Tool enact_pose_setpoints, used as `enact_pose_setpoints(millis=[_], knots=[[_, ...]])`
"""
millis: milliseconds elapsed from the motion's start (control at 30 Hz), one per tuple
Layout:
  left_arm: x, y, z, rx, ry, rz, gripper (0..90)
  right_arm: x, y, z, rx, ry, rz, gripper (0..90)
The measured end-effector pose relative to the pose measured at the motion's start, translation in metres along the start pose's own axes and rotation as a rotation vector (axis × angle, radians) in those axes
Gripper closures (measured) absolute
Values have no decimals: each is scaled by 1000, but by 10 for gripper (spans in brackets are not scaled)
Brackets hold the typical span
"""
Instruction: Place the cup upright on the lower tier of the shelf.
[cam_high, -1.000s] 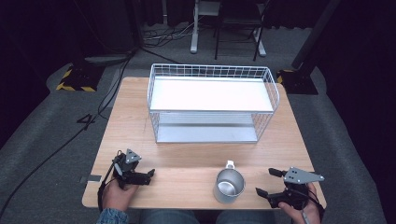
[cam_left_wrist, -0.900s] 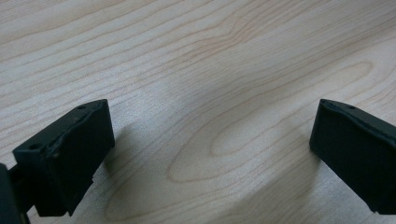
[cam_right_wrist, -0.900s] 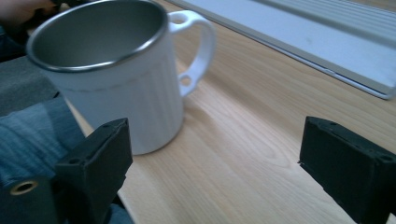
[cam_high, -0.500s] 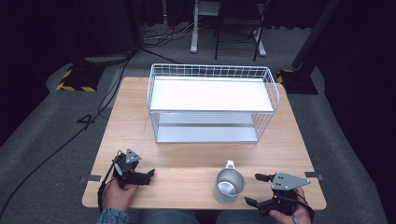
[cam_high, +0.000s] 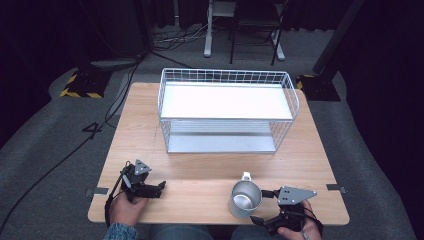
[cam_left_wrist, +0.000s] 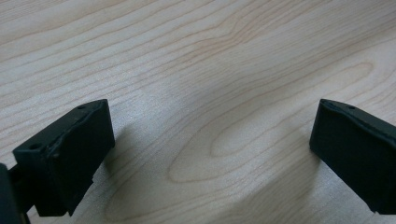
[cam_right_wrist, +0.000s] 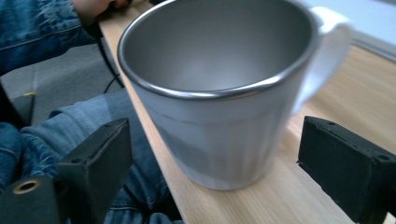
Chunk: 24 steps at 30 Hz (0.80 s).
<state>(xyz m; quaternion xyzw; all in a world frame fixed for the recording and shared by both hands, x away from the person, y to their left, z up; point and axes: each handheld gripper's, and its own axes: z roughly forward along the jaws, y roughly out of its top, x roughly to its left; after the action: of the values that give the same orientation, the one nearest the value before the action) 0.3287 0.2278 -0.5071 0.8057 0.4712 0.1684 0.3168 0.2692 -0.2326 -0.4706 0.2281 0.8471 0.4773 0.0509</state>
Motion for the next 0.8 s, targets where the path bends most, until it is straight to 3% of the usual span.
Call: enact_pose_setpoints(millis=[367, 800], knots=[[0, 0, 0, 0, 0, 0, 3, -6, -3, 21, 6, 14, 11, 102], [0, 0, 0, 0, 0, 0, 3, -13, 5, 41, -7, 64, -32, 46]])
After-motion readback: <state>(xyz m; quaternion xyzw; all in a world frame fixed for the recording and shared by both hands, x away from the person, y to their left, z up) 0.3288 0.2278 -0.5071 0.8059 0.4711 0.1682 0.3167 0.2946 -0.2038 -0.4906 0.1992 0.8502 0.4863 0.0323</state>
